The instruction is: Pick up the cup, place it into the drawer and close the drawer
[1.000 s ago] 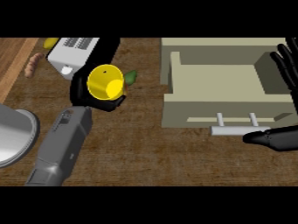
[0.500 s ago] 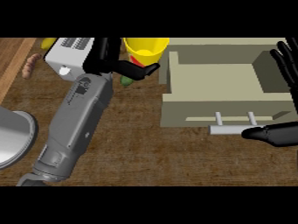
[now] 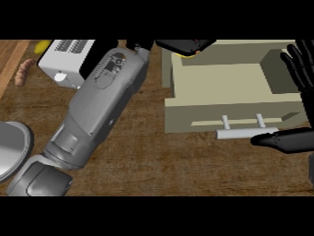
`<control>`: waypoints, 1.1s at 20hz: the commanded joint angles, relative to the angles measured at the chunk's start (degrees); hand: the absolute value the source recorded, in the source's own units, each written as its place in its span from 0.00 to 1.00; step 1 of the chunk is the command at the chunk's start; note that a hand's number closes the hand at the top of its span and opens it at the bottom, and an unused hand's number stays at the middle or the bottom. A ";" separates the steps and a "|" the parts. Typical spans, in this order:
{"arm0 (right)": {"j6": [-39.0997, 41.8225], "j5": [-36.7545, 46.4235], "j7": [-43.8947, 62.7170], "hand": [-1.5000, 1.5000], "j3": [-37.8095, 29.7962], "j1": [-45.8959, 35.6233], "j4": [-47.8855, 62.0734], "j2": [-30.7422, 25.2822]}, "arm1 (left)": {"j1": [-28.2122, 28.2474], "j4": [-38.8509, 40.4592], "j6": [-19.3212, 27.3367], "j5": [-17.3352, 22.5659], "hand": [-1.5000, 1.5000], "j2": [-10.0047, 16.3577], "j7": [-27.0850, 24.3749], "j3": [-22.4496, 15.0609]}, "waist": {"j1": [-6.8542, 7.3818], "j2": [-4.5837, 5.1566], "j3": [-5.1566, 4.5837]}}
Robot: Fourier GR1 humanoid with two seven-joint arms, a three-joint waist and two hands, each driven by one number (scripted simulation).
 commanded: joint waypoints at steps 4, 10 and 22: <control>-0.68 1.00 0.64 0.00 2.29 -0.85 -0.74 1.49 | -8.82 13.31 4.00 3.60 1.00 -0.04 5.24 -5.60 | -2.52 0.71 0.04; 1.63 -2.14 0.90 0.00 1.51 -4.37 0.70 0.33 | -7.23 18.52 0.75 5.65 1.00 -0.04 6.93 -12.45 | -6.09 1.68 0.12; 4.86 -4.46 0.24 0.00 5.89 -7.60 2.59 2.64 | -1.54 15.80 -0.93 13.18 0.00 -0.04 2.03 -17.15 | -9.47 2.71 0.01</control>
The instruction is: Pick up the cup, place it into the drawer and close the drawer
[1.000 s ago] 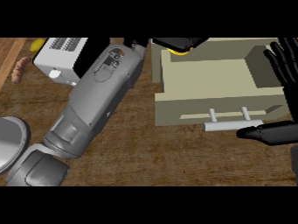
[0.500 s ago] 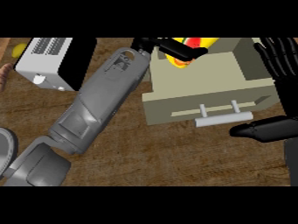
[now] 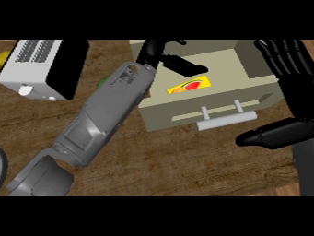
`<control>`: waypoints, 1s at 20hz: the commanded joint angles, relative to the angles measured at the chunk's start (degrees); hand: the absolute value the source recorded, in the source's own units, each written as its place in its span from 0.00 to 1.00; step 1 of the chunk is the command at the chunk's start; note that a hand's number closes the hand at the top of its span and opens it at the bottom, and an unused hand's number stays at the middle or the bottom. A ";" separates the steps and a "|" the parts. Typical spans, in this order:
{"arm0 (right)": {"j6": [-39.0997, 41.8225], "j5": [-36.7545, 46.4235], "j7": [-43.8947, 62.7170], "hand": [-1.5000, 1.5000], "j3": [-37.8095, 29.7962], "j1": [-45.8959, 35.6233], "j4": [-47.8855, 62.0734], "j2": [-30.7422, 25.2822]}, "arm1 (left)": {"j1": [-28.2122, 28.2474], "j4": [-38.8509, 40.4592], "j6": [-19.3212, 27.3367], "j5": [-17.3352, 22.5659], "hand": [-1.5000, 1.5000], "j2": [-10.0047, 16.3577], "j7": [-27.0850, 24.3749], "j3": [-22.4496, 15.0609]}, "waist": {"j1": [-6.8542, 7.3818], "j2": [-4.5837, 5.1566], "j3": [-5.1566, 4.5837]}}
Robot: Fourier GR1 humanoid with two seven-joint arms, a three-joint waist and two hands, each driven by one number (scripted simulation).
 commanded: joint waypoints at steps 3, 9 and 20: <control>6.07 -6.27 1.16 1.00 4.60 -2.04 0.21 1.96 | 2.47 -2.98 -0.98 6.85 0.00 0.00 -4.96 1.32 | -0.79 0.22 -0.10; 16.99 -10.45 4.28 1.00 10.83 -0.94 1.31 -1.73 | 2.05 -6.67 -1.29 13.02 0.00 0.00 -12.36 3.15 | 0.70 -0.41 -0.14; 18.97 17.07 2.52 0.00 18.70 7.58 -3.17 -12.69 | 2.11 -3.41 3.02 16.77 0.00 0.00 -15.49 5.13 | 7.31 -2.01 0.00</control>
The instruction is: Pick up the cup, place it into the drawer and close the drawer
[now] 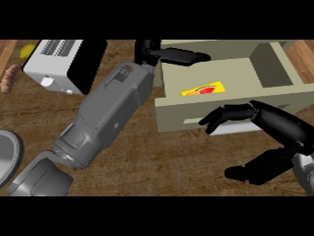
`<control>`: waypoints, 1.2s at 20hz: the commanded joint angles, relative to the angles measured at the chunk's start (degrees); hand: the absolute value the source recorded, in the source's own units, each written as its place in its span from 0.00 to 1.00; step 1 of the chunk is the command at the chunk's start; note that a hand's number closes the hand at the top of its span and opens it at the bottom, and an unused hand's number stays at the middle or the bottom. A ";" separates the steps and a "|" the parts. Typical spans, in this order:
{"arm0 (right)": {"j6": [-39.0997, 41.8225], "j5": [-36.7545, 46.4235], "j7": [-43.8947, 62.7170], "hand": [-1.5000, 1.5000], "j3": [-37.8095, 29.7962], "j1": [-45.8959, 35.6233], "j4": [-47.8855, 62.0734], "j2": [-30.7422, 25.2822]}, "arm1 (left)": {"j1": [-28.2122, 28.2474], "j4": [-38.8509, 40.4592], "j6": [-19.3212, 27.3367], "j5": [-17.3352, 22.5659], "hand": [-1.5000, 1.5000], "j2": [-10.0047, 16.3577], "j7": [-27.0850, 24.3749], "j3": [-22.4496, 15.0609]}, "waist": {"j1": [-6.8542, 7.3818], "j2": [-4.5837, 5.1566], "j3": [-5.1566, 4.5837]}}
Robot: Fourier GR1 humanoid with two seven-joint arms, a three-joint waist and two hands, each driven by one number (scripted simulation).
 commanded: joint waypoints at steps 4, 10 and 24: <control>-9.09 20.33 -4.01 0.00 7.05 2.76 6.80 3.08 | 1.87 -0.04 -2.41 2.18 0.00 0.00 -3.63 2.16 | 4.72 -0.48 0.00; -12.34 29.51 -14.33 0.00 10.81 -0.55 27.77 3.38 | 7.88 -3.46 -5.57 1.83 0.00 0.16 -4.57 2.59 | 7.81 -0.74 0.03; -26.67 32.33 -32.08 1.00 -0.89 -23.02 67.05 5.48 | 19.25 -14.06 -12.29 2.25 0.00 6.95 -2.80 1.74 | 13.16 0.24 0.26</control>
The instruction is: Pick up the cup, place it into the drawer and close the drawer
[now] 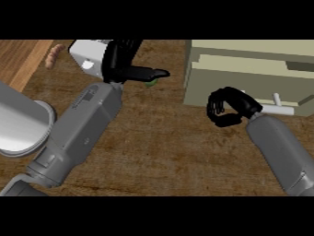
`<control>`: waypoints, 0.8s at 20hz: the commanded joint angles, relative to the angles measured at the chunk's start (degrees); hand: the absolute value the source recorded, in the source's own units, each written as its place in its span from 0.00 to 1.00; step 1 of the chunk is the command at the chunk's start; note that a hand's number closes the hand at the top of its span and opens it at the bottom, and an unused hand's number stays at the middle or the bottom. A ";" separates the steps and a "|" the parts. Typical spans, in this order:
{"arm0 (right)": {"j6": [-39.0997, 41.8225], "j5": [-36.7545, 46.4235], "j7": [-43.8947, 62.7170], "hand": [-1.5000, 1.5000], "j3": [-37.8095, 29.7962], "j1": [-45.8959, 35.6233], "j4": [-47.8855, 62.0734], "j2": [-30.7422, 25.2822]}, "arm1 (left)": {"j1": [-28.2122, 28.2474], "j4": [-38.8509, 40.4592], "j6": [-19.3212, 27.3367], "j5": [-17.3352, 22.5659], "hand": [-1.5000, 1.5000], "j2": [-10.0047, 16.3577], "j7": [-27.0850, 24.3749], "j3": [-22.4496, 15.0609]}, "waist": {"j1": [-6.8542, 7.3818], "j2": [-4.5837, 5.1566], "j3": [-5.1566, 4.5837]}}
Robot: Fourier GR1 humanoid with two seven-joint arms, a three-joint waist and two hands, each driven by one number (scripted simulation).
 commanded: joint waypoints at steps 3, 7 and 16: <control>-4.92 -3.02 -4.14 1.00 -8.32 -9.61 10.51 -1.60 | 5.00 -4.65 -3.13 0.61 0.00 3.25 1.75 -0.36 | 2.56 0.17 0.00; -5.46 -4.18 -2.13 1.00 -11.76 -15.98 14.52 -4.45 | 4.95 -5.70 -3.95 1.00 0.00 4.04 2.65 -0.05 | 3.42 0.83 -0.01; -1.61 -7.52 -2.16 1.00 -14.30 -17.71 13.86 -8.11 | 5.77 -7.17 -6.74 0.42 0.00 5.64 3.72 -1.17 | 4.98 1.62 0.01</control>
